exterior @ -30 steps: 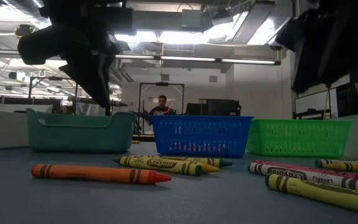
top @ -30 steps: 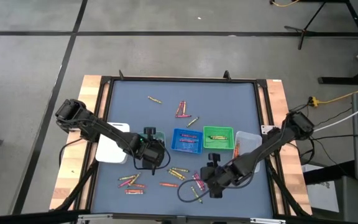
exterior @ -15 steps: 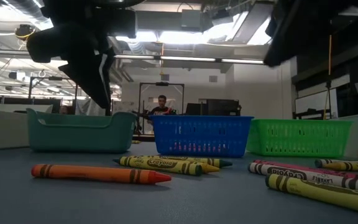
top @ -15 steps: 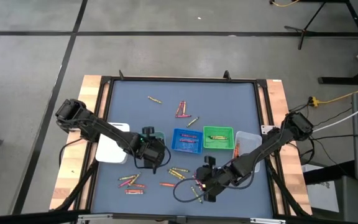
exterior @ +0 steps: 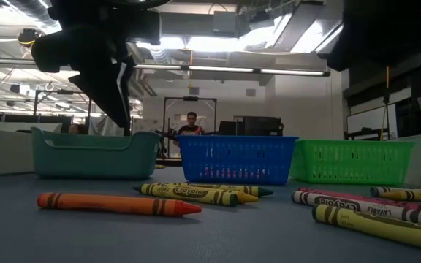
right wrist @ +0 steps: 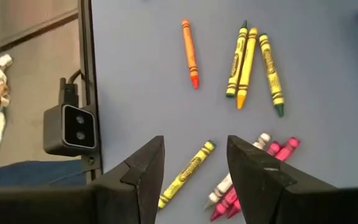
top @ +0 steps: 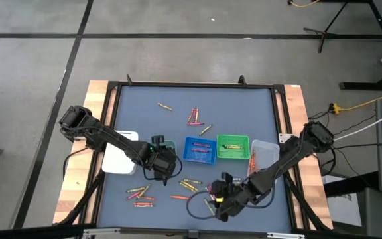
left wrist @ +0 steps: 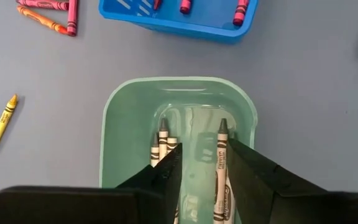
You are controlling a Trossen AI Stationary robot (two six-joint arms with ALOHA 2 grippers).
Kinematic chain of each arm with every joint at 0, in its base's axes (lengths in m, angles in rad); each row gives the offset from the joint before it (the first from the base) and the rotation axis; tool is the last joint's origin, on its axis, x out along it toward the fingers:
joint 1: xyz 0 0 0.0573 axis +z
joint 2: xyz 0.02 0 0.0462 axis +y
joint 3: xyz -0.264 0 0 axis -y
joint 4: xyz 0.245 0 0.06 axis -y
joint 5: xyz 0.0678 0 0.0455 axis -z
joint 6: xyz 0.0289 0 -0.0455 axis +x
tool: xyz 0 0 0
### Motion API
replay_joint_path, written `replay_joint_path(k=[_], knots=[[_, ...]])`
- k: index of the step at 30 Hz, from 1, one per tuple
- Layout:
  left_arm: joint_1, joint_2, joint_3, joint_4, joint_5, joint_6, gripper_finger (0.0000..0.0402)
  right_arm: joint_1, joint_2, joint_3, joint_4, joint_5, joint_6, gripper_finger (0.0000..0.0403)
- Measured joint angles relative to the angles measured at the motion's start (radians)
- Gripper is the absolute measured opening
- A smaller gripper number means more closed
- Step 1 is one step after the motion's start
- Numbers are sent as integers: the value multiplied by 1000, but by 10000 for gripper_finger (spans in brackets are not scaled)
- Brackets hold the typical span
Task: Sort crayons
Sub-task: Put the green crayon into the green bin
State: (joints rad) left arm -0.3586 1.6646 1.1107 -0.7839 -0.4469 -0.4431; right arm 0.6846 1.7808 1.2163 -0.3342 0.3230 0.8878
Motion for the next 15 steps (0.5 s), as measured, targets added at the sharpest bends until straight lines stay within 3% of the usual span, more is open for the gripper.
replay_joint_path(k=[15], knots=[[0,0,0,41,0,0,109,26,50,0,36,49,78,172]])
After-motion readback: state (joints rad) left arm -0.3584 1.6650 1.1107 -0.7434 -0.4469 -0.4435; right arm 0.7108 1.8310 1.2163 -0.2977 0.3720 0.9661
